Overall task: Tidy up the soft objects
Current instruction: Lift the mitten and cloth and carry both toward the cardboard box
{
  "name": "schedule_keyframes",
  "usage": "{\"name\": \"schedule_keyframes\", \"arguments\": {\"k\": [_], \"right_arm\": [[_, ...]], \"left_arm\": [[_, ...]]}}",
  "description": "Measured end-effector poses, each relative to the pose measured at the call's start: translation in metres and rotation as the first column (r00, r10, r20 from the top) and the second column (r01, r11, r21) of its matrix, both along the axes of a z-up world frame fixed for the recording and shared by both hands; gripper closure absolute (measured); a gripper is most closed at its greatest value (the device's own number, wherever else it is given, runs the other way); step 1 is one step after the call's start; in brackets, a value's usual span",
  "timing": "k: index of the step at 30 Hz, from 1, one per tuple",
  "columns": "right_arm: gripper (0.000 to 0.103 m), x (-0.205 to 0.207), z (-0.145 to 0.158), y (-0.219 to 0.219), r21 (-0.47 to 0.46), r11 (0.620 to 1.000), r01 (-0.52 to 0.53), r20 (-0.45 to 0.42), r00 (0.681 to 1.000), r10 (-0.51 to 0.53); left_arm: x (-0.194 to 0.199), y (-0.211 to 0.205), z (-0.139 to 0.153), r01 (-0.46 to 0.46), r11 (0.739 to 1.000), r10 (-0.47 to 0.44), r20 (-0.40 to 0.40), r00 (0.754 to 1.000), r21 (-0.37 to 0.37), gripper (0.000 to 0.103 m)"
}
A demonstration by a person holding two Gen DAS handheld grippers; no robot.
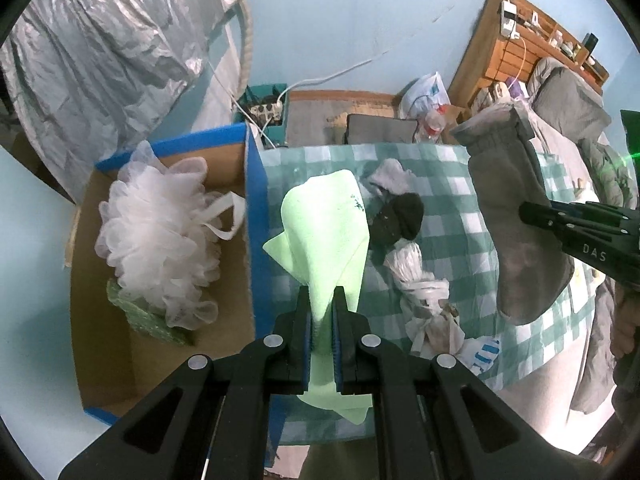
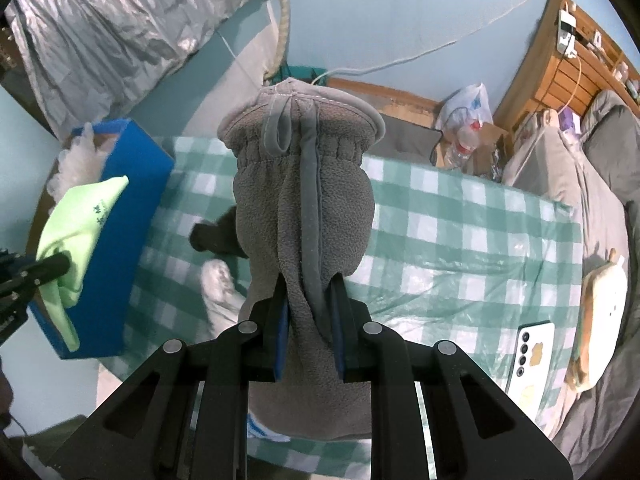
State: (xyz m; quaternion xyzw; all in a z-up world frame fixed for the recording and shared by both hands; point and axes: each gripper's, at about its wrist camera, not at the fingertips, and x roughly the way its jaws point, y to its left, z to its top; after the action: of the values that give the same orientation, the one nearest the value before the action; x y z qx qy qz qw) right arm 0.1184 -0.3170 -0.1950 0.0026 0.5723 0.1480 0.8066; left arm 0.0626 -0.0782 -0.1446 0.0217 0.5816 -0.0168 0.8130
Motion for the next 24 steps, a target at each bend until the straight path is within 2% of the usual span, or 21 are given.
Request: {"name": "schedule_keyframes", "arguments": {"k": [11, 24], "right_arm": [[0.087, 0.000, 0.038, 0.028, 0.043, 0.998, -0.045, 0.040, 0.998, 0.043], [0.087, 0.004, 0.057, 0.068, 0.083, 0.991, -0.104, 0.062, 0.993, 0.099]], "left_arm": [[-0.005, 0.022, 0.019, -0.037, 0.999, 0.037, 0.037, 0.999, 0.000, 0.095], [-0.015, 0.061, 0.033, -0.108, 0.994, 0.107, 0.066, 0.992, 0.014, 0.095]]}}
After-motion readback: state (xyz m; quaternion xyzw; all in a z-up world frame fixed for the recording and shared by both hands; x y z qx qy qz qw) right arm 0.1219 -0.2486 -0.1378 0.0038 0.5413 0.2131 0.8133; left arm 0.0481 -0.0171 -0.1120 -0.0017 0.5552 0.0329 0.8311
